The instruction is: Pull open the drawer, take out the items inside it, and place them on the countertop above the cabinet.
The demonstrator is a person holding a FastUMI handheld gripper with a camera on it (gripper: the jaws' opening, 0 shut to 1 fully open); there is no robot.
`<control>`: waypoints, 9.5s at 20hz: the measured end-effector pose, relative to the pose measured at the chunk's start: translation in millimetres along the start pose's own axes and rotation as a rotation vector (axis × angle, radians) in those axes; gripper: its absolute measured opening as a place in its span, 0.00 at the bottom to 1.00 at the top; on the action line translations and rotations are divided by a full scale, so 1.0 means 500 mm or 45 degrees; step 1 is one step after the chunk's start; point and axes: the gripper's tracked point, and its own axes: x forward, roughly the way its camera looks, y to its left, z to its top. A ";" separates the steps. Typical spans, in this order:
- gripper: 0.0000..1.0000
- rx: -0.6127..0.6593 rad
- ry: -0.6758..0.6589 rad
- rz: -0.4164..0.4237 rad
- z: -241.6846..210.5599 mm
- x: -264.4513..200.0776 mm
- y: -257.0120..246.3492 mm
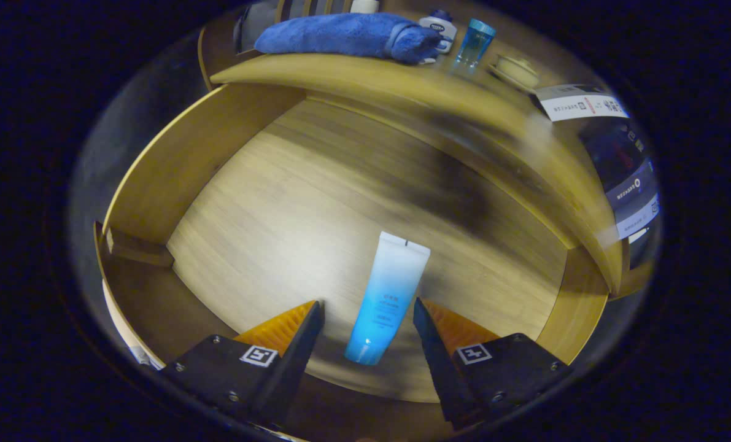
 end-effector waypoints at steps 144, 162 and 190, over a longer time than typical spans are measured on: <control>1.00 0.565 -1.247 -0.458 0.048 -0.154 -0.011; 0.99 0.525 -1.228 -0.484 0.188 -0.094 -0.089; 0.98 0.380 -1.577 -0.396 0.016 -0.500 -0.029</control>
